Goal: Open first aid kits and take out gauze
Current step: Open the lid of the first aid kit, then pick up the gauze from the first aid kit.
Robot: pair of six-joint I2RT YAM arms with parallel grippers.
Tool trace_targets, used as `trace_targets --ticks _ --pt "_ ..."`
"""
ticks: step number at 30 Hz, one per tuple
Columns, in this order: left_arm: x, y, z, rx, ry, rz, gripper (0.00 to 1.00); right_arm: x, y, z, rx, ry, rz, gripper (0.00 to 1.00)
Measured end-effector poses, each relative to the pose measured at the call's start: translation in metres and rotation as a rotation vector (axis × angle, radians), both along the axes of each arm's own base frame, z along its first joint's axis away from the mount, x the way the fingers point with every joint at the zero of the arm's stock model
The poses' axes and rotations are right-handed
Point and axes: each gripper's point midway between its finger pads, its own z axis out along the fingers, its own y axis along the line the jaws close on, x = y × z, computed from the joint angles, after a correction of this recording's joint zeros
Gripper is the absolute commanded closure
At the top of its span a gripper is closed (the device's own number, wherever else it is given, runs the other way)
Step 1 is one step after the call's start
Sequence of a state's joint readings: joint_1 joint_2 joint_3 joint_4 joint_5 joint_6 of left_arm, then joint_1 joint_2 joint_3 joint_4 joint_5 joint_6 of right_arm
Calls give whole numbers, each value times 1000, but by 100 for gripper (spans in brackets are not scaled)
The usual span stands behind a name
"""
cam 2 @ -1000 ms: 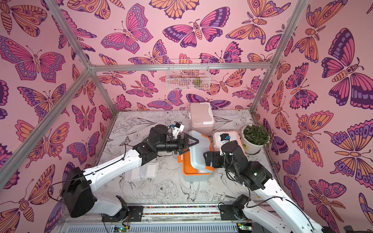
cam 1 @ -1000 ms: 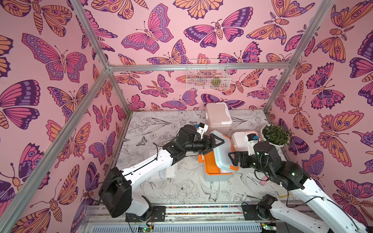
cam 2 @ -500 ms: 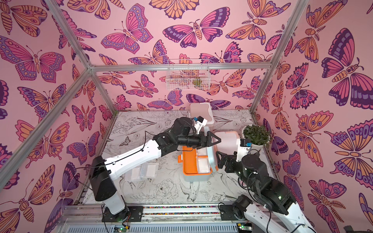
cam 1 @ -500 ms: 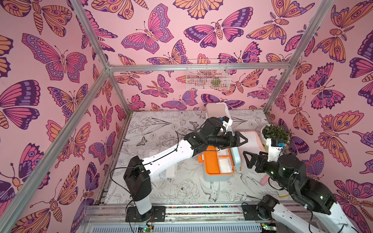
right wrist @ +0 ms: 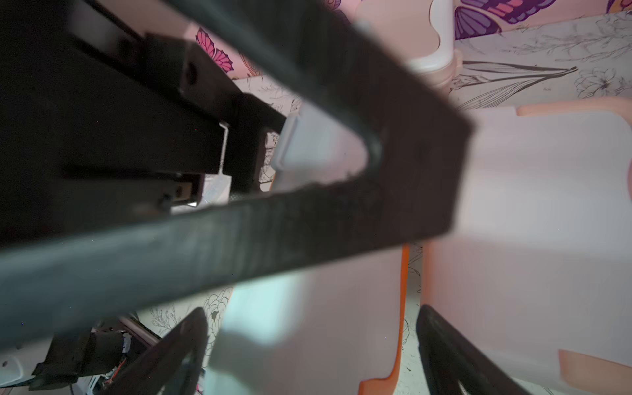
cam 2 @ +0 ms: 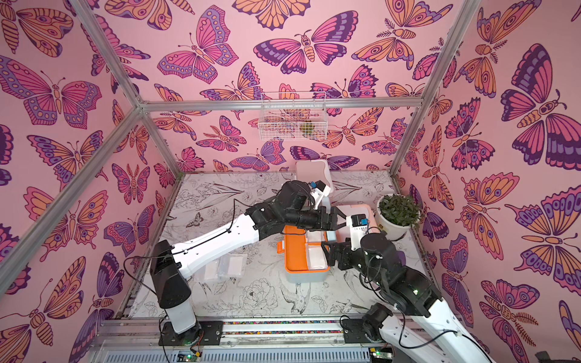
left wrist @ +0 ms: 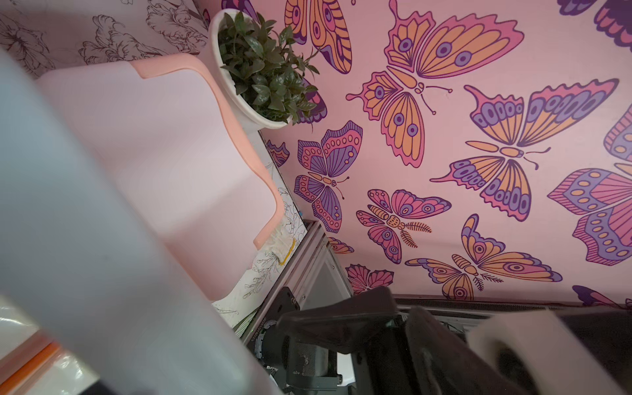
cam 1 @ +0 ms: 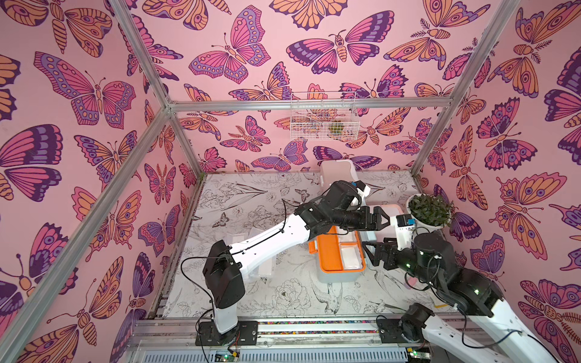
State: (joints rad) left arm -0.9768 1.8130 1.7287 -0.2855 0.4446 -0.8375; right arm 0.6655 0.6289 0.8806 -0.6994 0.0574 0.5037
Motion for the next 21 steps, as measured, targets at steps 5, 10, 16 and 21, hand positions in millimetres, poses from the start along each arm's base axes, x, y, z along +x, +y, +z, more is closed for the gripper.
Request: trace_targets --ticks 5,10,16,21 --pt "1 2 -4 16 -14 0 2 1 -7 -3 -23 -3 -28 16" --pt "3 20 -23 87 -40 52 0 -1 -28 3 -23 -38 -124 25" --pt "6 66 -37 186 -81 180 0 -6 -43 10 -1 -68 -183 23" --pt "22 88 -49 268 -108 272 5 -5 -38 3 4 -50 -165 7"
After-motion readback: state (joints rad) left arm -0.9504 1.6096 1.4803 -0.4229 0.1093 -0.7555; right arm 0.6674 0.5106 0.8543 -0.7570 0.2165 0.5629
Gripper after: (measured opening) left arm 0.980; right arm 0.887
